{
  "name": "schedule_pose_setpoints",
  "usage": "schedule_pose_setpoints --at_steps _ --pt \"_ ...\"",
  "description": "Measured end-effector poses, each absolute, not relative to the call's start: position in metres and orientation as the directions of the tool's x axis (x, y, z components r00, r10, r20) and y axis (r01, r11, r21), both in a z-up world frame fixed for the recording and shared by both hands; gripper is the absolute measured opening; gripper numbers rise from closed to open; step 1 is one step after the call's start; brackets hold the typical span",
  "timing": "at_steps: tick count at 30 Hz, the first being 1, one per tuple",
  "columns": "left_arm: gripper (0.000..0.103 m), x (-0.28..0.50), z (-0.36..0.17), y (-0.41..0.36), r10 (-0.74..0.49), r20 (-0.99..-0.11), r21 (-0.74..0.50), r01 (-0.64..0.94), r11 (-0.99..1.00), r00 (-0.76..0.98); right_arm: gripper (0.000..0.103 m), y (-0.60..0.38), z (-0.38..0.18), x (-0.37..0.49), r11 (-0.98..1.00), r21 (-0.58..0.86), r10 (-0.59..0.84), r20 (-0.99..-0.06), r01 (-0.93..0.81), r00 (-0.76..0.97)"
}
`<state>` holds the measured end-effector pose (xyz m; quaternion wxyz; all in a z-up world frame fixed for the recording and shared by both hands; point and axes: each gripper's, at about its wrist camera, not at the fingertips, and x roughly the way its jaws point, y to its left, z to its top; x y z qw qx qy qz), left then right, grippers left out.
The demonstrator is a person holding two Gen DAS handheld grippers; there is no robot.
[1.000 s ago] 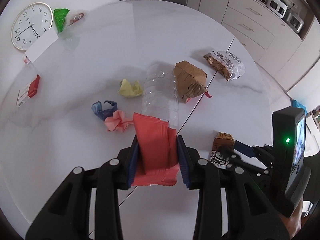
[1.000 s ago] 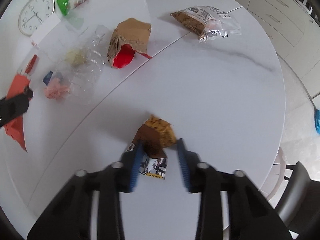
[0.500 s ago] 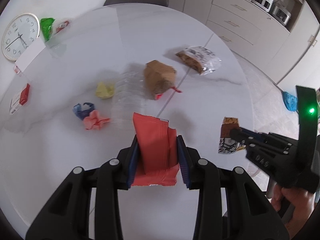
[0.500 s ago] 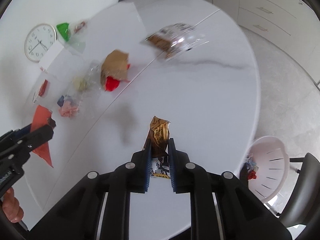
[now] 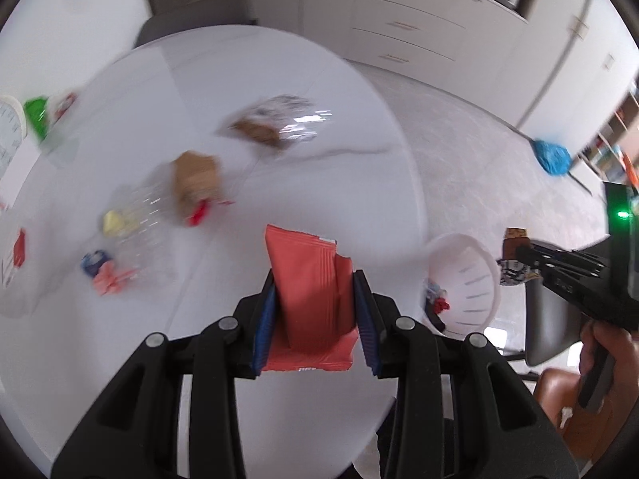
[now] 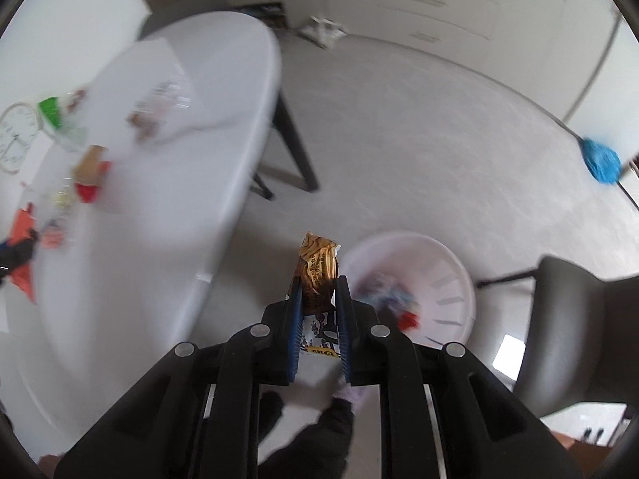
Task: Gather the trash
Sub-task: 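Carry the red bag and snack wrapper over the wastebasket and open both tools, then grasp the clear plastic bottle with the left tool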
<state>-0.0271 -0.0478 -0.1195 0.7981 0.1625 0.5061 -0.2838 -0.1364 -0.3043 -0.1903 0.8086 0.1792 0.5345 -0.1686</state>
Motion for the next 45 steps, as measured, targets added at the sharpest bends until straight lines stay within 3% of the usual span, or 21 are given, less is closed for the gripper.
schedule_pose_setpoints --at_steps 5,8,11,12,13,18,27,30,32,35,40,45 --pt "0.036 -0.055 -0.122 -0.100 -0.336 -0.907 -0.073 0.692 0.718 0.252 0.017 -0.345 -0.221 -0.159 0.858 0.113 -0.063 -0.945 0.501 0.321" --pt "0.036 -0.069 -0.126 -0.130 -0.346 -0.912 -0.081 0.729 0.680 0.221 0.024 -0.361 -0.234 -0.160 0.855 0.126 -0.040 -0.951 0.503 0.307" --pt "0.036 -0.080 -0.132 -0.155 -0.354 -0.918 -0.107 0.747 0.656 0.180 0.046 -0.376 -0.245 -0.162 0.851 0.139 -0.017 -0.956 0.507 0.292" --pt "0.036 -0.082 -0.133 -0.162 -0.357 -0.919 -0.116 0.751 0.650 0.167 0.061 -0.380 -0.246 -0.163 0.848 0.141 -0.016 -0.956 0.511 0.292" --pt "0.036 -0.085 -0.135 -0.170 -0.355 -0.921 -0.118 0.756 0.644 0.159 0.069 -0.383 -0.245 -0.164 0.846 0.137 -0.023 -0.956 0.516 0.291" --pt "0.036 -0.099 -0.145 -0.209 -0.350 -0.928 -0.124 0.783 0.609 0.125 0.086 -0.400 -0.236 -0.177 0.836 0.099 -0.074 -0.954 0.539 0.290" --pt "0.036 -0.121 -0.157 -0.261 -0.360 -0.931 -0.157 0.817 0.555 0.066 0.093 -0.443 -0.200 -0.222 0.780 0.107 -0.129 -0.936 0.617 0.327" --pt "0.050 -0.130 -0.160 -0.275 -0.364 -0.930 -0.166 0.827 0.537 0.049 0.094 -0.453 -0.190 -0.231 0.771 0.111 -0.140 -0.931 0.627 0.337" --pt "0.071 -0.134 -0.161 -0.280 -0.362 -0.930 -0.157 0.830 0.536 0.058 0.094 -0.457 -0.186 -0.235 0.769 0.110 -0.147 -0.928 0.629 0.342" --pt "0.083 -0.143 -0.159 -0.287 -0.363 -0.929 -0.144 0.839 0.524 0.067 0.094 -0.462 -0.181 -0.237 0.770 0.112 -0.152 -0.924 0.628 0.351" --pt "0.091 -0.150 -0.156 -0.290 -0.366 -0.926 -0.126 0.844 0.522 0.089 0.094 -0.463 -0.180 -0.237 0.776 0.118 -0.145 -0.923 0.620 0.357" --pt "0.092 -0.150 -0.152 -0.287 -0.368 -0.924 -0.121 0.837 0.534 0.101 0.094 -0.457 -0.179 -0.235 0.786 0.122 -0.137 -0.921 0.606 0.363"
